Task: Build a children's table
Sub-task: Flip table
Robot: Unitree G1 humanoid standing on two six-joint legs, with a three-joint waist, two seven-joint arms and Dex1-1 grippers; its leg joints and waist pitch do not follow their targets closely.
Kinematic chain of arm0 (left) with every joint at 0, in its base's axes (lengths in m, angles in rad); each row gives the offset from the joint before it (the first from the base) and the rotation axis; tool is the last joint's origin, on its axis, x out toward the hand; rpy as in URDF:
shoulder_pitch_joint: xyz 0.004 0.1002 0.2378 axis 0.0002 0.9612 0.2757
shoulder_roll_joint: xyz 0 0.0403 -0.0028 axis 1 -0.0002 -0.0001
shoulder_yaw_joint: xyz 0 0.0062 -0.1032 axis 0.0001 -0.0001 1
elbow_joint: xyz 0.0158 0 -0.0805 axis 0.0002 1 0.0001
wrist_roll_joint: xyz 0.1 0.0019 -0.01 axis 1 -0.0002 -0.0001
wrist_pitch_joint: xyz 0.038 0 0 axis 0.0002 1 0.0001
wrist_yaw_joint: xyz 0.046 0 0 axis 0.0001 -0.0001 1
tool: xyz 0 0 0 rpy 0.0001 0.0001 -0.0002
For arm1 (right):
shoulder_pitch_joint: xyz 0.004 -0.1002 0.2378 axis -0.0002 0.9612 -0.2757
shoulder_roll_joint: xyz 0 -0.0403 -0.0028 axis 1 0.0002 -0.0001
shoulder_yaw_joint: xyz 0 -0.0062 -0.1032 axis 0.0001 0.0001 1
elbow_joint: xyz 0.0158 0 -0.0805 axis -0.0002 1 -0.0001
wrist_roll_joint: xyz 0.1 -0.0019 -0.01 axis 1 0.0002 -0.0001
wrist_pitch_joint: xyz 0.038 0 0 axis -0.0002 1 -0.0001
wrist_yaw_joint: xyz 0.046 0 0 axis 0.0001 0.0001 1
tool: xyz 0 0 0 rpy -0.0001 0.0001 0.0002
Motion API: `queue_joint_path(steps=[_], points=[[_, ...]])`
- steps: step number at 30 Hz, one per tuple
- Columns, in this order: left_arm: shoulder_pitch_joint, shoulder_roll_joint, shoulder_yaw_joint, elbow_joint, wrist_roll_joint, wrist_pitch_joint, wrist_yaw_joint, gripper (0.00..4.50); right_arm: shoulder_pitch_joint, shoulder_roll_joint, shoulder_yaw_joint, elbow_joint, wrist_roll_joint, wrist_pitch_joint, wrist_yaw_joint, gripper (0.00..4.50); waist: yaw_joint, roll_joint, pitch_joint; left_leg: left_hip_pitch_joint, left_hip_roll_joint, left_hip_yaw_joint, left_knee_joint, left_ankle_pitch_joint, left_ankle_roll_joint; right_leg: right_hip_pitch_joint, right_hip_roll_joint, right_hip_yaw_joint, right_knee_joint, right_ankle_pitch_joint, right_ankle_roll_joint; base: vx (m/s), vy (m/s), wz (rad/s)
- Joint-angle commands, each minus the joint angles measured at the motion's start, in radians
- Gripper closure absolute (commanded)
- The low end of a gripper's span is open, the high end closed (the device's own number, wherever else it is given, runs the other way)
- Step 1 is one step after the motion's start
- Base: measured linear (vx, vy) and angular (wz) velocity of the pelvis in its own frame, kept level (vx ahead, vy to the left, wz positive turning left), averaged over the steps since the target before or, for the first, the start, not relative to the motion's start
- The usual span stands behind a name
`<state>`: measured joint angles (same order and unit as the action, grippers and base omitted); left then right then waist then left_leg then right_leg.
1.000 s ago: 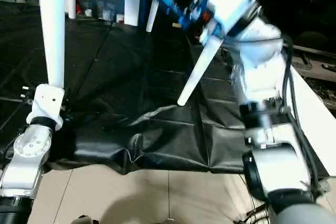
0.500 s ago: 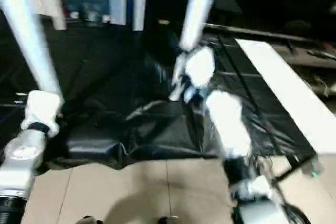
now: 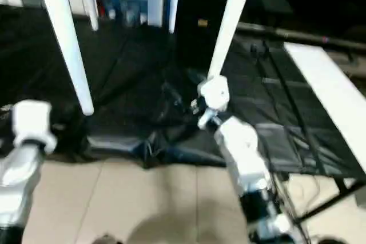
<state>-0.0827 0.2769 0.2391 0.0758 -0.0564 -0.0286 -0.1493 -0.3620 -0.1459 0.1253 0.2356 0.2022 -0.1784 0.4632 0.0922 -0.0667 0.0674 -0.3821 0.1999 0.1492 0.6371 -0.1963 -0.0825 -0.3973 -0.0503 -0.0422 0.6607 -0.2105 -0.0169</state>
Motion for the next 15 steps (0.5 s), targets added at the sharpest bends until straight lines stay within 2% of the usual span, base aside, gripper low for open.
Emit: queue_joint_path(steps=[1,2,3,4,5,6,7,8,10,13,15], points=[[0.053,-0.027,0.006,-0.095,-0.047,-0.034,-0.022,1.13,0.029,-0.012,-0.020,-0.031,-0.005,0.029,-0.027,0.93,-0.014,0.035,-0.053,0.024,0.036,-0.014,-0.112,-0.426,-0.052,0.023,-0.071,0.043,-0.103,-0.282,-0.137,0.000,0.000,0.00],[0.076,-0.043,0.012,-0.128,-0.061,-0.024,-0.013,1.13,0.040,-0.013,-0.025,-0.040,-0.012,0.047,-0.044,0.93,-0.019,0.032,-0.051,0.021,0.033,-0.012,-0.115,-0.420,-0.050,0.023,-0.068,0.042,-0.107,-0.300,-0.122,0.000,0.000,0.00],[0.093,-0.059,0.016,-0.156,-0.077,-0.009,-0.007,1.13,0.050,-0.013,-0.033,-0.046,-0.012,0.066,-0.060,0.93,-0.019,0.032,-0.051,0.021,0.033,-0.012,-0.115,-0.420,-0.050,0.023,-0.068,0.042,-0.107,-0.300,-0.122,0.000,0.000,0.00],[0.116,-0.082,0.011,-0.200,-0.093,0.014,0.003,1.13,0.066,-0.011,-0.049,-0.060,-0.007,0.100,-0.087,0.93,-0.020,0.028,-0.051,0.016,0.032,-0.010,-0.116,-0.399,-0.050,0.026,-0.071,0.043,-0.109,-0.309,-0.106,0.000,0.000,0.00],[0.131,-0.102,0.006,-0.233,-0.102,0.040,0.017,1.13,0.078,-0.009,-0.065,-0.070,-0.005,0.138,-0.116,0.93,-0.021,0.027,-0.049,0.016,0.032,-0.010,-0.116,-0.398,-0.050,0.024,-0.070,0.044,-0.111,-0.313,-0.102,0.000,0.000,0.00],[0.150,-0.123,-0.009,-0.272,-0.095,0.083,0.041,1.13,0.093,-0.003,-0.090,-0.078,0.000,0.190,-0.163,0.93,-0.020,0.026,-0.046,0.023,0.032,-0.006,-0.113,-0.411,-0.051,0.015,-0.066,0.046,-0.115,-0.335,-0.091,0.000,0.000,0.00],[0.165,-0.135,-0.028,-0.301,-0.069,0.100,0.063,1.13,0.107,0.008,-0.116,-0.086,0.016,0.233,-0.200,0.93,-0.019,0.025,-0.047,0.025,0.030,-0.006,-0.111,-0.414,-0.048,0.013,-0.067,0.046,-0.118,-0.348,-0.086,0.000,0.000,0.00],[0.199,-0.156,-0.060,-0.353,-0.019,0.120,0.105,1.13,0.147,0.021,-0.142,-0.115,0.042,0.314,-0.242,0.93,-0.020,0.022,-0.049,0.020,0.027,-0.006,-0.111,-0.399,-0.044,0.019,-0.066,0.047,-0.119,-0.359,-0.070,0.000,0.000,0.00],[0.216,-0.162,-0.076,-0.382,-0.001,0.125,0.115,1.13,0.175,0.015,-0.133,-0.130,0.019,0.316,-0.245,0.93,-0.014,0.019,-0.051,0.016,0.026,-0.004,-0.109,-0.367,-0.039,0.018,-0.069,0.047,-0.127,-0.385,-0.036,0.000,0.000,0.00],[0.236,-0.161,-0.095,-0.416,0.014,0.131,0.111,1.13,0.213,0.001,-0.106,-0.152,-0.027,0.318,-0.245,0.93,-0.011,0.015,-0.054,0.009,0.025,-0.003,-0.108,-0.319,-0.031,0.022,-0.069,0.045,-0.126,-0.355,-0.026,0.000,0.000,0.00],[0.224,-0.154,-0.099,-0.430,0.010,0.124,0.092,1.13,0.234,0.032,-0.104,-0.179,0.037,0.303,-0.226,0.93,-0.013,0.016,-0.056,0.006,0.025,-0.004,-0.110,-0.309,-0.028,0.024,-0.069,0.045,-0.124,-0.338,-0.029,0.000,0.000,0.00]])
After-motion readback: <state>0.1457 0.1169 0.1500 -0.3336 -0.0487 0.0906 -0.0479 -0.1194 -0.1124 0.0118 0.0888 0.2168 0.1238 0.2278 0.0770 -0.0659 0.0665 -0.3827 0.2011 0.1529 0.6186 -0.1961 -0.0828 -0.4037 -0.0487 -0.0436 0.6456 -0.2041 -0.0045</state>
